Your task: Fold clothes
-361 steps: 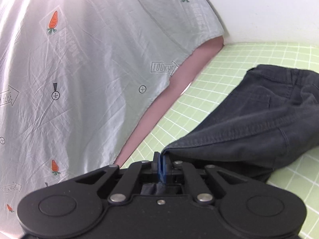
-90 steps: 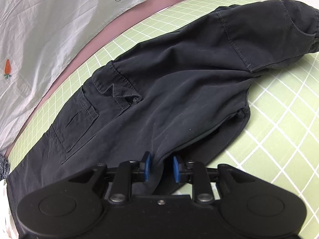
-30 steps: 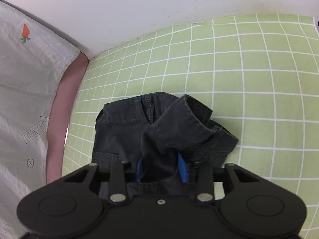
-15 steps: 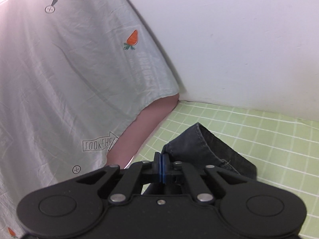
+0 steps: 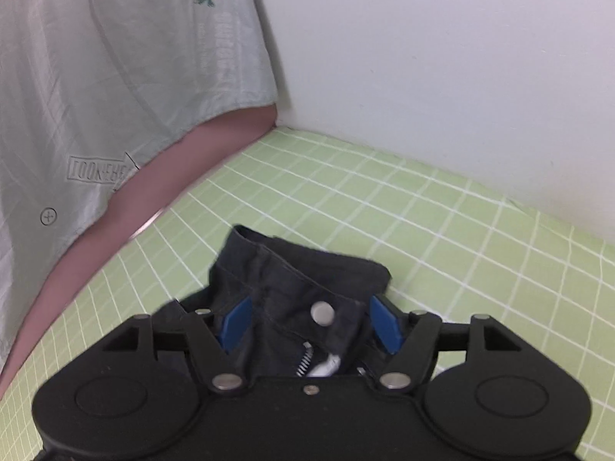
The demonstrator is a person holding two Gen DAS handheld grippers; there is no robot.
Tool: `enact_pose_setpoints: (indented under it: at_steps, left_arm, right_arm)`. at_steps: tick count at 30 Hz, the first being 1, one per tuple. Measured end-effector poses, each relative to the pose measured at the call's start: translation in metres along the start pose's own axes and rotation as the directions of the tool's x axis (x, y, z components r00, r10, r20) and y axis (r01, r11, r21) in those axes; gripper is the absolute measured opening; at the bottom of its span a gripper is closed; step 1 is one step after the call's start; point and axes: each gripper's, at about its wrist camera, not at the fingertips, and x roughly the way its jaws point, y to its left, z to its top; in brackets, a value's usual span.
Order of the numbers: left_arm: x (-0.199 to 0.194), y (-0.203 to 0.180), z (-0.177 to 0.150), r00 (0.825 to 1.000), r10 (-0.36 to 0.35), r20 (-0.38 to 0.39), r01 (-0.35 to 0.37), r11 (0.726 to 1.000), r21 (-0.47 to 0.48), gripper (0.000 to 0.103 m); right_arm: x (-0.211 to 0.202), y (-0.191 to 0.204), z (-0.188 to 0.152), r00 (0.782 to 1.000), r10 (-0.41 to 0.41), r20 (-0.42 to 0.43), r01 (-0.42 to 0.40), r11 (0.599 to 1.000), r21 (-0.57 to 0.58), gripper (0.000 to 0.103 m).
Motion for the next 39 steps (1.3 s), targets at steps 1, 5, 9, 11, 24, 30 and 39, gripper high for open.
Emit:
enact_pose_setpoints:
  at_steps: [1, 5, 9, 11, 24, 30, 39]
  left_arm:
    - [0.0, 0.0, 0.001, 1.0, 0.0, -0.002, 0.0, 1.0, 0.0, 0.103]
    - [0.001, 0.001, 0.003, 1.0, 0.005, -0.014, -0.005, 1.0, 0.0, 0.103]
    - [0.0, 0.0, 0.002, 1.0, 0.015, -0.012, -0.015, 1.0, -0.009, 0.103]
    - [0.0, 0.0, 0.0, 1.0, 0.019, -0.007, -0.019, 1.0, -0.013, 0.103]
    - [-0.003, -0.002, -0.002, 0.999, -0.039, -0.014, 0.04, 0.999, 0.021, 0.103]
    - [-0.005, 0.001, -0.004, 0.999, -0.043, -0.008, 0.044, 0.999, 0.026, 0.103]
    - [-0.013, 0.003, 0.008, 0.998, 0.057, 0.021, -0.058, 0.997, 0.042, 0.102]
  right_arm:
    - [0.003, -0.007, -0.006, 1.0, 0.002, -0.029, -0.001, 1.0, 0.019, 0.069]
    - [0.016, -0.016, -0.027, 0.995, 0.042, -0.092, -0.031, 0.993, 0.117, 0.07]
    - [0.028, -0.006, -0.039, 0.991, 0.057, -0.121, -0.036, 0.985, 0.167, 0.076]
    - [0.031, -0.004, -0.041, 0.99, 0.056, -0.132, -0.033, 0.984, 0.175, 0.077]
    - [-0.003, -0.041, -0.031, 0.987, 0.135, -0.089, -0.108, 0.961, 0.254, 0.016]
    - [0.003, -0.053, -0.04, 0.991, 0.009, -0.132, 0.004, 0.996, 0.093, 0.031]
    - [-0.036, 0.028, -0.057, 0.994, -0.066, 0.089, 0.089, 0.951, -0.295, 0.06]
